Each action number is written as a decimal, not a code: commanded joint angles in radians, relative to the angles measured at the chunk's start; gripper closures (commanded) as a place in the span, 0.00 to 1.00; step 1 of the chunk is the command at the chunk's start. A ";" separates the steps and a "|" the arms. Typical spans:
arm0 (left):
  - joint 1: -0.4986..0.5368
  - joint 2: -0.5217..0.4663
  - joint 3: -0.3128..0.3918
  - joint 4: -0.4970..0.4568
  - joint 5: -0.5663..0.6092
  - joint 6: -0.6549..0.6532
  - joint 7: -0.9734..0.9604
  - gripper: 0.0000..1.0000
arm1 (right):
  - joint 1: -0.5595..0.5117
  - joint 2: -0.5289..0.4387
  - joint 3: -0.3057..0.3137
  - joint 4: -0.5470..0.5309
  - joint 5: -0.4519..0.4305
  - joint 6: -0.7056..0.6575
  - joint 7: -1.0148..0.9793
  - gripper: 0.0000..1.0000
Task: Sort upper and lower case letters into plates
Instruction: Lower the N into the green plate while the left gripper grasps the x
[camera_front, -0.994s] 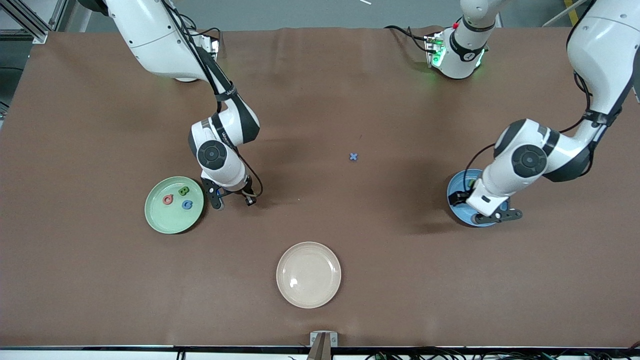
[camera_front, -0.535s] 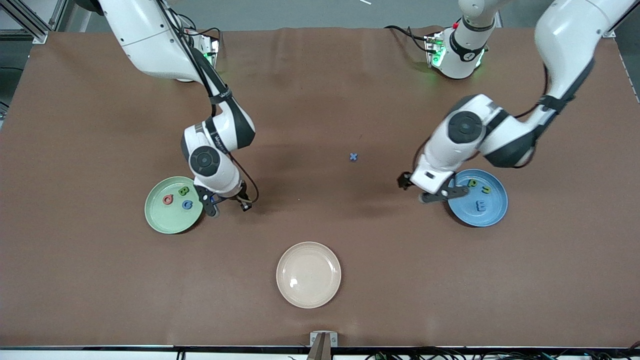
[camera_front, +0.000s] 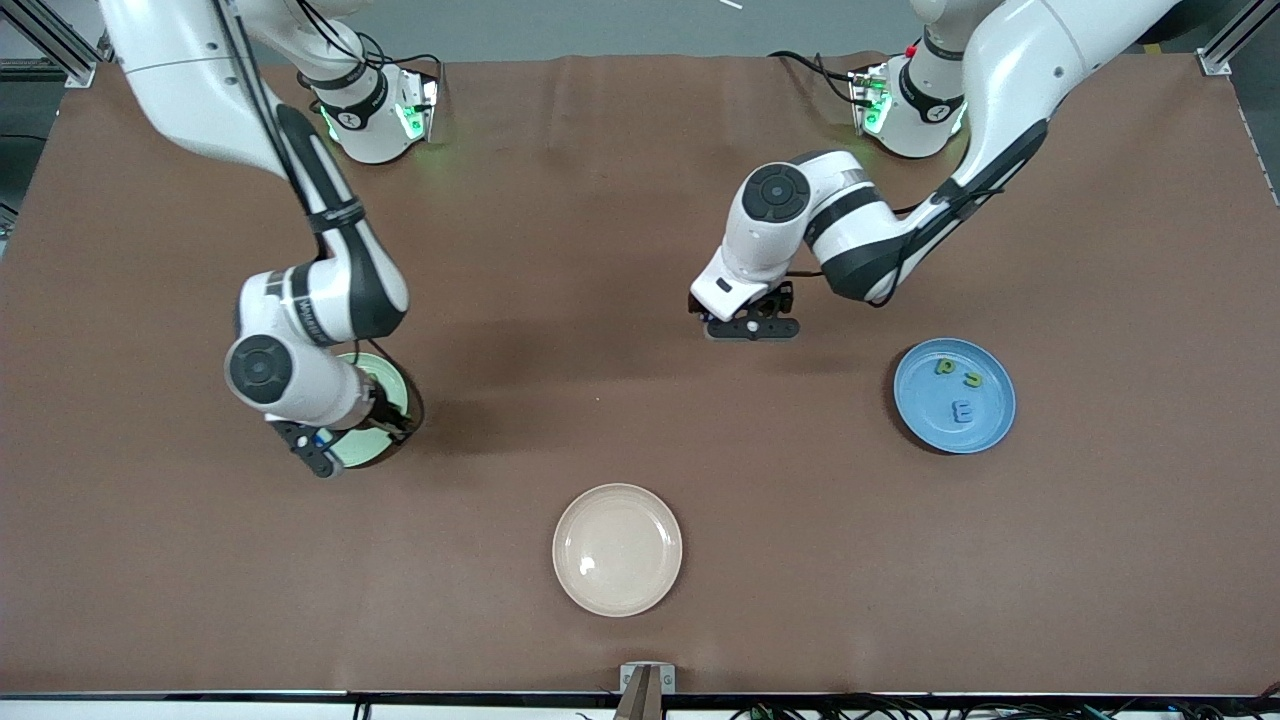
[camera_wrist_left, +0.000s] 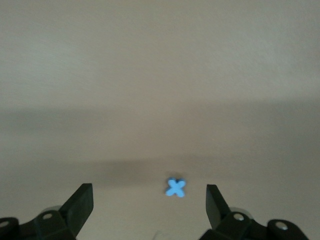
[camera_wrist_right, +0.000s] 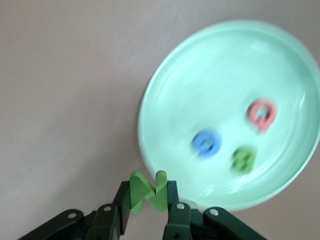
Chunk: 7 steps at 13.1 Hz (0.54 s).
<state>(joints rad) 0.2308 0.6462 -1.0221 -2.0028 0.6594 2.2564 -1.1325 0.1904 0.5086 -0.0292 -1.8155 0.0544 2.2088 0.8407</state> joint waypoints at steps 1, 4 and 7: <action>-0.118 0.018 0.112 0.001 0.017 0.077 -0.041 0.01 | -0.100 -0.010 0.020 -0.047 -0.005 0.040 -0.179 1.00; -0.165 0.020 0.158 -0.010 0.025 0.132 -0.065 0.01 | -0.152 -0.006 0.020 -0.102 -0.004 0.152 -0.299 1.00; -0.191 0.036 0.177 -0.027 0.043 0.144 -0.092 0.08 | -0.157 0.010 0.022 -0.131 -0.002 0.210 -0.334 1.00</action>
<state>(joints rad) 0.0520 0.6784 -0.8607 -2.0134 0.6719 2.3775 -1.1895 0.0471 0.5236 -0.0278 -1.9145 0.0545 2.3826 0.5294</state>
